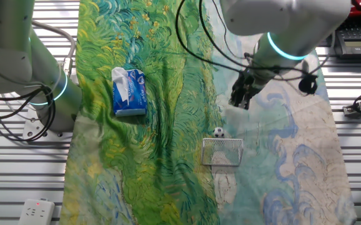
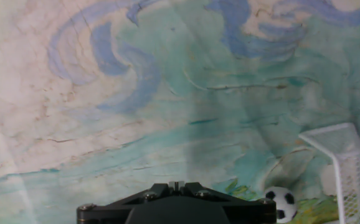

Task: Push the soccer ball into the goal

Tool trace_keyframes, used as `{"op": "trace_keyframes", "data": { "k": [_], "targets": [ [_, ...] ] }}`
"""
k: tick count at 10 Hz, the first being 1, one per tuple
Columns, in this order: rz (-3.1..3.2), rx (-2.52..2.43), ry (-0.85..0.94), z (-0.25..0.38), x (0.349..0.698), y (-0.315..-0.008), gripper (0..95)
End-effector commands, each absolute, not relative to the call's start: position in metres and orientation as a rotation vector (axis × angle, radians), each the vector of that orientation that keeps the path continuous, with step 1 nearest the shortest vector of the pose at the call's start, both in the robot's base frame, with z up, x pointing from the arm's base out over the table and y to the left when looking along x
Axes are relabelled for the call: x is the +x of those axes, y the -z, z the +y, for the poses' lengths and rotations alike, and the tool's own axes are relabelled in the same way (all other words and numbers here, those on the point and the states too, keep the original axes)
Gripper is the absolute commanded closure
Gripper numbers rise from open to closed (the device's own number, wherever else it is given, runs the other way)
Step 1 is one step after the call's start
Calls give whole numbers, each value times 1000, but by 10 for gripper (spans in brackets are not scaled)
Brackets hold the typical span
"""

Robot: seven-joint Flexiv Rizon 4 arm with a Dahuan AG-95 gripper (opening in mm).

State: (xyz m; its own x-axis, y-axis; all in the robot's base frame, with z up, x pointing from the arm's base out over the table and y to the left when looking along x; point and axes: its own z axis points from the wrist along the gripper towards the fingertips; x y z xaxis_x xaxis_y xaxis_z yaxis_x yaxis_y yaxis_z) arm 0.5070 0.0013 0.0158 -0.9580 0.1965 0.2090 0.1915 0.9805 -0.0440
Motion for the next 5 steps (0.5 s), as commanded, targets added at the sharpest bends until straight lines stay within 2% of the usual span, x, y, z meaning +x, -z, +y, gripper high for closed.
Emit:
{"op": "trace_keyframes", "data": {
  "k": [1,5],
  "targets": [
    [-2920,-268,15,-8,491,-15,950],
    [-2910,-215,20,-22,463,-14,950]
  ]
}}
